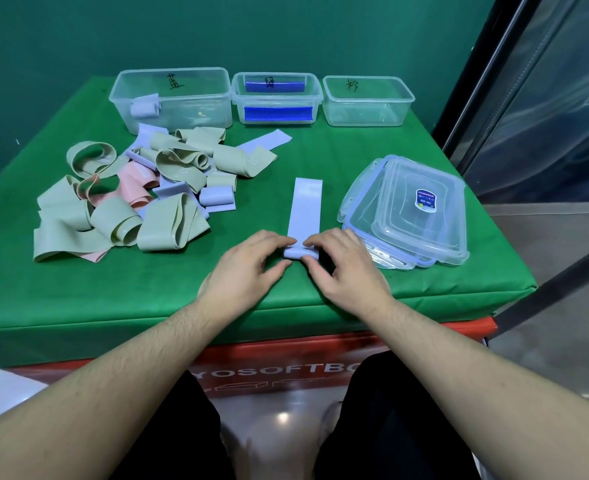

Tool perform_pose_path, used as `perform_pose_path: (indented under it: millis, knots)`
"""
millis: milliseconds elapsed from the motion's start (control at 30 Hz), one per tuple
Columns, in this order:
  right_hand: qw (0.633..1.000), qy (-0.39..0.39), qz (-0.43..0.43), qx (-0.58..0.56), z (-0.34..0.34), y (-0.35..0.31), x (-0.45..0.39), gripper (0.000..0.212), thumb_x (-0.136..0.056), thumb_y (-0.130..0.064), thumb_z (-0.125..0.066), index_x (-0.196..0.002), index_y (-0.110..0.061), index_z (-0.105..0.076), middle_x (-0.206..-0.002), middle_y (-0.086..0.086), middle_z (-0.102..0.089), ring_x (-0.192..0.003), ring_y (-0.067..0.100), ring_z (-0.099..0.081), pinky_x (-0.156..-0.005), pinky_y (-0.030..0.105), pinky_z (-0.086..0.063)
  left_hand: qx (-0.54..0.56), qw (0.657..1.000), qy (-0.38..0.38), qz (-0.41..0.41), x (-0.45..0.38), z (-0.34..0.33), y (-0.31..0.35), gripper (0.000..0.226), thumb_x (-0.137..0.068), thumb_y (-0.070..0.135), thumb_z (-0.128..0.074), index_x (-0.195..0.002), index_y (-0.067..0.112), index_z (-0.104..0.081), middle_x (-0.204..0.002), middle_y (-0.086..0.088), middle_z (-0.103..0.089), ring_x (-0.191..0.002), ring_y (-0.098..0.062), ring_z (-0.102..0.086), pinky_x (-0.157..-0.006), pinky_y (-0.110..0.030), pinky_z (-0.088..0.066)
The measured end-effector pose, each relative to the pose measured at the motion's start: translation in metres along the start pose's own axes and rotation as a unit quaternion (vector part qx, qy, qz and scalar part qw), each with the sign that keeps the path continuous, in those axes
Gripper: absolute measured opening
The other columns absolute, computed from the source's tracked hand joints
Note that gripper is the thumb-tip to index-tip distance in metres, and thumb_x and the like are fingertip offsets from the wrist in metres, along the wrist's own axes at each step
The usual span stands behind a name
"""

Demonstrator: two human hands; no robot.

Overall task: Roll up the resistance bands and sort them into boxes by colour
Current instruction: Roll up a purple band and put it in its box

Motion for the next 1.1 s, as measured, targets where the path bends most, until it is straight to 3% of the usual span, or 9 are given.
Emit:
perform_pose_path:
  millis: [100,200,300,400,533,633,767,933,1100]
  knots:
    - [1.000,0.014,0.004,0.002,0.001,-0.001,0.001,0.015,-0.092,-0.030,-0.064,-0.102,-0.019,-0.067,-0.099,-0.006,-0.059,-0.096,0.020,-0.051,-0.089,0.037,-0.042,0.000,1.000,-0.005,0.011,-0.003,0.000,-0.004,0.020,-0.093,0.022,-0.066,-0.112,0.020,-0.070,-0.107,0.011,-0.063,-0.086,0.009,-0.051,-0.077,-0.003,-0.032]
    - [1.000,0.024,-0.007,0.003,0.001,0.001,0.002,0.025,-0.088,-0.026,-0.065,-0.111,-0.016,-0.068,-0.108,-0.002,-0.057,-0.102,0.021,-0.049,-0.093,0.039,-0.042,-0.015,1.000,0.003,0.020,-0.006,-0.001,-0.003,0.021,-0.095,0.027,-0.063,-0.114,0.021,-0.070,-0.112,0.012,-0.060,-0.085,-0.003,-0.053,-0.077,-0.021,-0.041]
    - [1.000,0.021,-0.006,0.008,0.001,0.000,0.002,0.034,-0.087,-0.022,-0.064,-0.120,-0.016,-0.065,-0.111,-0.001,-0.058,-0.103,0.020,-0.047,-0.095,0.042,-0.043,-0.040,0.999,-0.002,0.026,-0.009,0.000,-0.001,0.024,-0.097,0.030,-0.060,-0.117,0.022,-0.070,-0.117,0.012,-0.058,-0.092,-0.012,-0.059,-0.077,-0.029,-0.048]
    - [1.000,0.017,-0.011,0.009,0.001,0.000,0.001,0.026,-0.087,-0.024,-0.064,-0.112,-0.018,-0.067,-0.107,-0.002,-0.059,-0.101,0.020,-0.049,-0.093,0.040,-0.042,-0.057,0.998,-0.018,0.036,-0.013,-0.001,-0.001,0.027,-0.098,0.033,-0.056,-0.121,0.025,-0.068,-0.120,0.015,-0.056,-0.096,-0.015,-0.061,-0.077,-0.033,-0.050]
    - [1.000,0.009,-0.024,0.008,-0.001,0.002,-0.001,0.026,-0.088,-0.030,-0.060,-0.111,-0.019,-0.068,-0.105,-0.003,-0.061,-0.099,0.021,-0.052,-0.093,0.039,-0.041,-0.036,0.999,-0.023,0.030,-0.017,0.000,0.000,0.030,-0.094,0.035,-0.061,-0.124,0.032,-0.063,-0.118,0.019,-0.057,-0.087,-0.003,-0.053,-0.073,-0.025,-0.040]
    - [1.000,0.013,-0.024,0.003,0.000,0.002,0.000,0.022,-0.089,-0.024,-0.063,-0.110,-0.020,-0.067,-0.104,-0.003,-0.060,-0.099,0.021,-0.052,-0.092,0.037,-0.041,-0.039,0.998,-0.041,0.010,-0.021,-0.001,0.002,0.025,-0.091,0.034,-0.066,-0.116,0.032,-0.066,-0.114,0.019,-0.059,-0.097,-0.006,-0.059,-0.078,-0.030,-0.048]
    - [1.000,0.014,-0.020,0.001,0.002,0.000,0.001,0.019,-0.091,-0.019,-0.062,-0.109,-0.019,-0.067,-0.104,-0.002,-0.060,-0.099,0.021,-0.053,-0.093,0.037,-0.041,-0.025,0.999,-0.025,0.004,-0.021,0.000,0.004,0.019,-0.092,0.030,-0.066,-0.110,0.029,-0.069,-0.108,0.017,-0.063,-0.094,-0.008,-0.061,-0.079,-0.031,-0.050]
    - [0.999,0.035,0.010,0.000,0.008,-0.006,0.007,0.014,-0.091,-0.019,-0.066,-0.105,-0.021,-0.069,-0.100,-0.006,-0.061,-0.094,0.021,-0.054,-0.086,0.039,-0.042,-0.010,1.000,0.005,0.013,-0.004,0.008,0.014,0.019,-0.088,0.025,-0.072,-0.107,0.026,-0.071,-0.101,0.020,-0.065,-0.073,0.014,-0.051,-0.068,-0.012,-0.038]
    - [0.999,0.030,0.035,-0.003,0.019,-0.014,0.030,0.013,-0.092,-0.024,-0.067,-0.104,-0.022,-0.069,-0.101,-0.008,-0.062,-0.093,0.021,-0.056,-0.085,0.037,-0.042,0.004,0.999,0.012,0.033,0.016,0.009,0.021,0.021,-0.082,0.026,-0.077,-0.102,0.027,-0.072,-0.073,0.035,-0.055,-0.062,0.006,-0.050,-0.060,-0.004,-0.034]
Point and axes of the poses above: each hand's wrist, its own x-axis away from the middle knuckle, its own z-axis out of the back of the hand, y = z × x, the point moved 5 cm from there along -x, towards the middle knuckle
